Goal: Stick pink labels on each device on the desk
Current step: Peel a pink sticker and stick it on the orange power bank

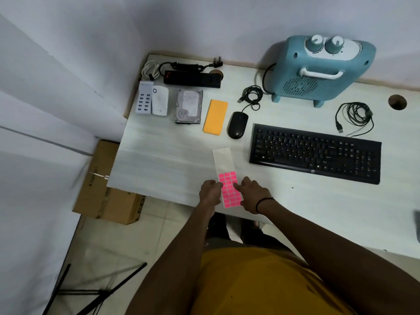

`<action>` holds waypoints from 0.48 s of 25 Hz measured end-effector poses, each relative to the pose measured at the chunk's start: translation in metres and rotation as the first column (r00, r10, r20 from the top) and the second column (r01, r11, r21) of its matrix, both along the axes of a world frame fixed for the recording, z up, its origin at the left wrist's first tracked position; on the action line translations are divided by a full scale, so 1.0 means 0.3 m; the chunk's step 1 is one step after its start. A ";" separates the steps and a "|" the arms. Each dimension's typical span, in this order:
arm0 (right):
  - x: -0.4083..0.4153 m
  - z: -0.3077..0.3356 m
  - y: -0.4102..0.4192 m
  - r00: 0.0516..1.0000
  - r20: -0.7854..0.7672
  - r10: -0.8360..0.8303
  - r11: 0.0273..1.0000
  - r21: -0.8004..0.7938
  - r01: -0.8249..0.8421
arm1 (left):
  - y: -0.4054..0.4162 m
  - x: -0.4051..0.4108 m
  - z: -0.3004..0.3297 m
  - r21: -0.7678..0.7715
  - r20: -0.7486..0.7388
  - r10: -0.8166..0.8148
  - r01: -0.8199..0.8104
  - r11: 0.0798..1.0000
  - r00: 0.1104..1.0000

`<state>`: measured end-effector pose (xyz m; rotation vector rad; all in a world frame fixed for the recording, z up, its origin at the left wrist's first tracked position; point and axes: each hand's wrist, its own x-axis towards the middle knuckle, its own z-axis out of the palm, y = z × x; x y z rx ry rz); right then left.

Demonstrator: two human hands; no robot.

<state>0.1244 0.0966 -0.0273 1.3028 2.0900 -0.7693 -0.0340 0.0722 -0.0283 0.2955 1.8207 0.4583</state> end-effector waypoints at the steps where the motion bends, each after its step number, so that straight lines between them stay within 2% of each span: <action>1: 0.000 -0.004 -0.008 1.000 0.006 0.004 1.000 -0.001 -0.004 | -0.002 0.000 -0.007 -0.004 0.008 0.011 -0.011 1.000 1.000; 5: -0.003 -0.011 -0.014 1.000 0.007 -0.004 1.000 -0.016 0.004 | 0.005 0.009 -0.014 -0.036 0.034 0.027 -0.026 0.999 0.999; 8: -0.008 -0.010 -0.010 0.994 -0.062 -0.088 0.995 -0.043 0.085 | 0.004 0.031 -0.012 0.052 -0.132 -0.096 0.103 0.993 0.987; 10: -0.007 0.002 -0.017 0.924 -0.250 -0.288 0.956 -0.017 0.294 | -0.002 0.045 -0.001 0.124 -0.141 -0.023 0.041 0.991 0.990; 12: 0.001 0.035 -0.018 0.763 -0.498 -0.413 0.847 0.099 0.523 | -0.005 0.056 0.009 0.177 -0.050 0.088 -0.077 0.981 0.995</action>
